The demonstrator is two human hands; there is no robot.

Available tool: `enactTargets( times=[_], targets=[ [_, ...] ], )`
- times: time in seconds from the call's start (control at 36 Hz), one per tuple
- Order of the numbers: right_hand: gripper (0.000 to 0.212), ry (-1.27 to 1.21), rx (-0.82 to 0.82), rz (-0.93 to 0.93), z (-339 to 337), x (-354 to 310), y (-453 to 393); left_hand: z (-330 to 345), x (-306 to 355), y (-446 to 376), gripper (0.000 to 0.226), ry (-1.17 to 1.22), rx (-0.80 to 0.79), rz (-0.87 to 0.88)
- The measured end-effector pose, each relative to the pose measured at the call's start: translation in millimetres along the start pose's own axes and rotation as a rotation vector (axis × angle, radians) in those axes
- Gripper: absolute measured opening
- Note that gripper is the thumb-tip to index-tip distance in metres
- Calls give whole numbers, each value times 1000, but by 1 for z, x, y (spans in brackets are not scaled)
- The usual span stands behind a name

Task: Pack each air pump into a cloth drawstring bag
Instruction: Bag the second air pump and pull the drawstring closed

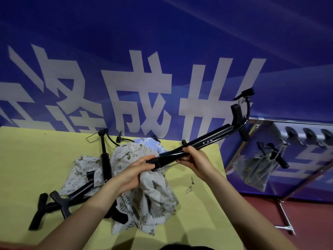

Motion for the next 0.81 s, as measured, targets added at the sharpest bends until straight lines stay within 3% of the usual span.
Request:
enactTargets(
  times=[0.11, 0.22, 0.28, 0.33, 0.39, 0.44, 0.47, 0.53, 0.58, 0.69, 0.78, 0.81],
  targets=[
    [26, 76, 52, -34, -8, 3, 1, 4, -8, -5, 58, -87, -37, -75],
    [23, 59, 111, -77, -18, -4, 1, -10, -15, -10, 49, -228, 49, -130],
    [18, 37, 124, -95, -25, -9, 0, -29, -16, -14, 56, -498, 143, -151],
    [17, 32, 123, -96, -30, -12, 1, -47, -9, -14, 65, -944, 256, -170],
    [20, 41, 120, -89, -34, -11, 1, -60, -3, -13, 51, -1316, 333, -205],
    [21, 74, 104, -69, -35, -4, 2, -67, -2, -11, 20, -1440, 342, -246],
    [22, 95, 100, -58, -34, 1, 2, -68, -1, -10, 13, -1443, 346, -240],
    [21, 118, 104, -39, -33, 11, 4, -68, 0, -12, 38, -1425, 339, -234],
    [16, 137, 107, -27, -30, 22, 5, -60, 5, -9, 41, -1309, 326, -172],
    [11, 158, 113, -31, -22, 36, 6, -39, 4, -1, 24, -840, 197, -38],
    [20, 163, 119, -45, -16, 38, 7, -38, 6, 2, 47, -511, 196, 43],
    [23, 170, 113, -49, -15, 38, 8, -39, 9, 2, 41, -387, 208, 68]
  ],
)
Point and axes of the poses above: each hand's wrist, its own y-axis away from the middle knuckle, its own z-axis out of the palm, x = y × z, the point moved 10 cm from there along -y, towards the middle knuckle, and after that the axes turned 6 degrees about -z, right-handed, at the moved point
